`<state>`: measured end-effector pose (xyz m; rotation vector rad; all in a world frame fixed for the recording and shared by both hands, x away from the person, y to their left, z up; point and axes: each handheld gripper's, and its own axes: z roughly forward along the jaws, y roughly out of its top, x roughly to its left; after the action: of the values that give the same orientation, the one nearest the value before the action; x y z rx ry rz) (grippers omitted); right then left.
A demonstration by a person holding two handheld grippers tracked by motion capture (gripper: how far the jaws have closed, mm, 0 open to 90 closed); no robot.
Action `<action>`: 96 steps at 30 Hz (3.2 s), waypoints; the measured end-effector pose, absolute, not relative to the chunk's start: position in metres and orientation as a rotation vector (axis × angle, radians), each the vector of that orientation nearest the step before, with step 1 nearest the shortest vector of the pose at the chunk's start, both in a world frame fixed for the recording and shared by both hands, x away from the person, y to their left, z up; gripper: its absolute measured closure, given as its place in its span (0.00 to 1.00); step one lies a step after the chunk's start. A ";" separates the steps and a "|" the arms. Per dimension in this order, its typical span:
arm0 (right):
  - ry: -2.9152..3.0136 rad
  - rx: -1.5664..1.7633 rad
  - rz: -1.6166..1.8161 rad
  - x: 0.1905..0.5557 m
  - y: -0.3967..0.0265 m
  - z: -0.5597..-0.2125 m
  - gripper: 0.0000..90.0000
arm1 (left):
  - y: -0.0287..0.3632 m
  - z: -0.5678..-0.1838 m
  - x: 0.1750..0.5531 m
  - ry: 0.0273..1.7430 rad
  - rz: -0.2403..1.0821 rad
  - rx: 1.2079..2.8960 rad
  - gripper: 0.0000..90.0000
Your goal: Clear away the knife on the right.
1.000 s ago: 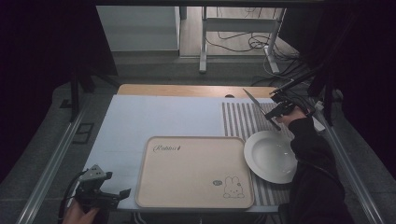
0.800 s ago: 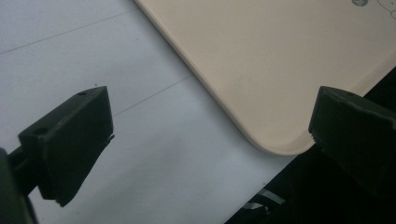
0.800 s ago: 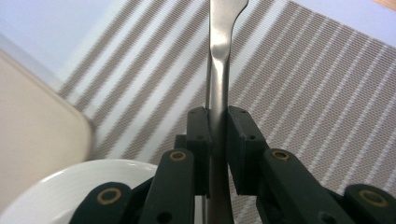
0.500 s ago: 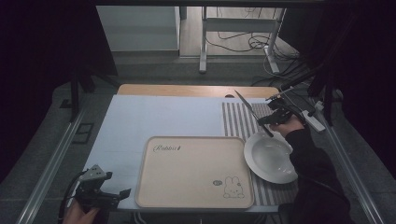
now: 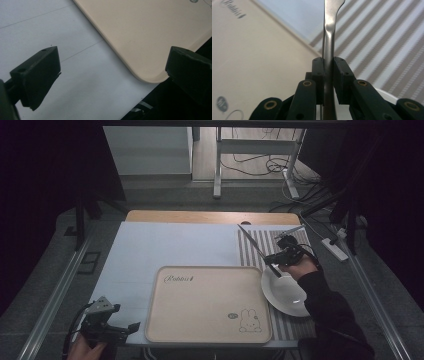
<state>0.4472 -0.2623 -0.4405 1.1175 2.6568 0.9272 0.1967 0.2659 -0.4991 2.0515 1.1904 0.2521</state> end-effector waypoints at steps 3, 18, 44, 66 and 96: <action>2.671 1.087 0.942 0.437 -0.253 -0.441 0.89 | 0.266 -0.499 0.197 1.190 0.252 2.051 0.01; 2.715 0.945 0.998 0.391 -0.219 -0.450 0.89 | 0.266 -0.499 0.197 1.189 0.253 2.053 0.01; 2.835 0.879 0.750 0.324 -0.196 -0.490 0.89 | 0.265 -0.499 0.196 1.185 0.259 2.061 0.01; 2.929 0.558 0.835 0.354 -0.135 -0.496 1.00 | 0.265 -0.499 0.197 1.184 0.260 2.062 0.01; 2.866 0.776 0.791 0.371 -0.164 -0.504 1.00 | 0.264 -0.499 0.197 1.185 0.264 2.063 0.01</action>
<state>0.3710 -0.1636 -0.5041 0.7761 2.8664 0.7915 0.1965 0.2643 -0.4989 2.0629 1.1847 0.2640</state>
